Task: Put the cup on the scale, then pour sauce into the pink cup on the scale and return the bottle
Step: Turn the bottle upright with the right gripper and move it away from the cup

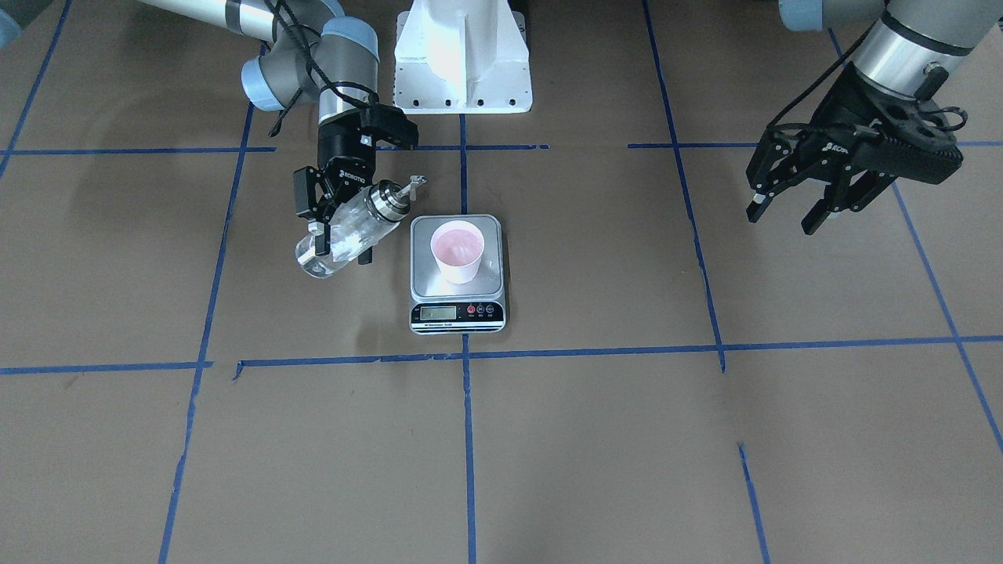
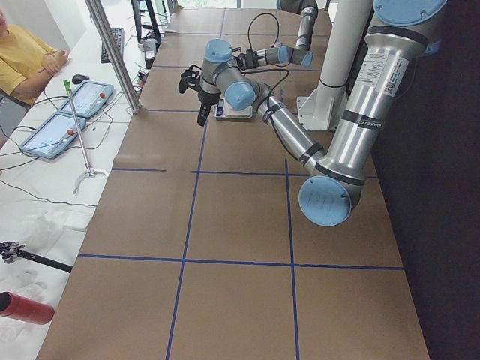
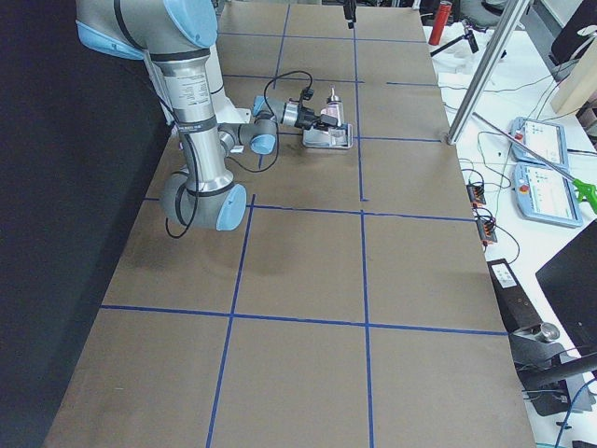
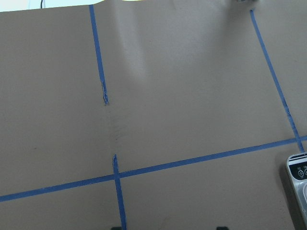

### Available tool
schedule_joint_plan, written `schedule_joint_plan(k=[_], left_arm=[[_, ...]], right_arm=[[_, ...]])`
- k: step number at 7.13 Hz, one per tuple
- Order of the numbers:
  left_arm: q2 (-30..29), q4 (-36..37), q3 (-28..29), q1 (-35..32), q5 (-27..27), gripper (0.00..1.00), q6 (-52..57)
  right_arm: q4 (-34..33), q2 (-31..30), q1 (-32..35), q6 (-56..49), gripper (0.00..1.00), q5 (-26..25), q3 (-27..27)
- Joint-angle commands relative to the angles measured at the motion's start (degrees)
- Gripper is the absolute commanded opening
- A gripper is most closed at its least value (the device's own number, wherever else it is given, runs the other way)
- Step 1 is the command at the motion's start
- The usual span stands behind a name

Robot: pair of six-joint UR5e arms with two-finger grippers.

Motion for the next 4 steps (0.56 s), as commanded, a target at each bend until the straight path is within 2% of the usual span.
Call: schedule_joint_plan(k=[1,3,4], left_arm=[[0.0,0.0,0.0,0.1,0.0,0.73,-0.2],[0.0,0.0,0.0,0.1,0.0,0.73,-0.2],[0.0,0.0,0.0,0.1,0.0,0.73,-0.2]], right_arm=[[1.4,-1.3,0.2,12.5,0.0,4.0,1.4],[2.0,-6.3,0.9,14.9,0.0,4.0,4.1],[2.7,-11.1,1.6,22.4,0.0,6.1,8.0]])
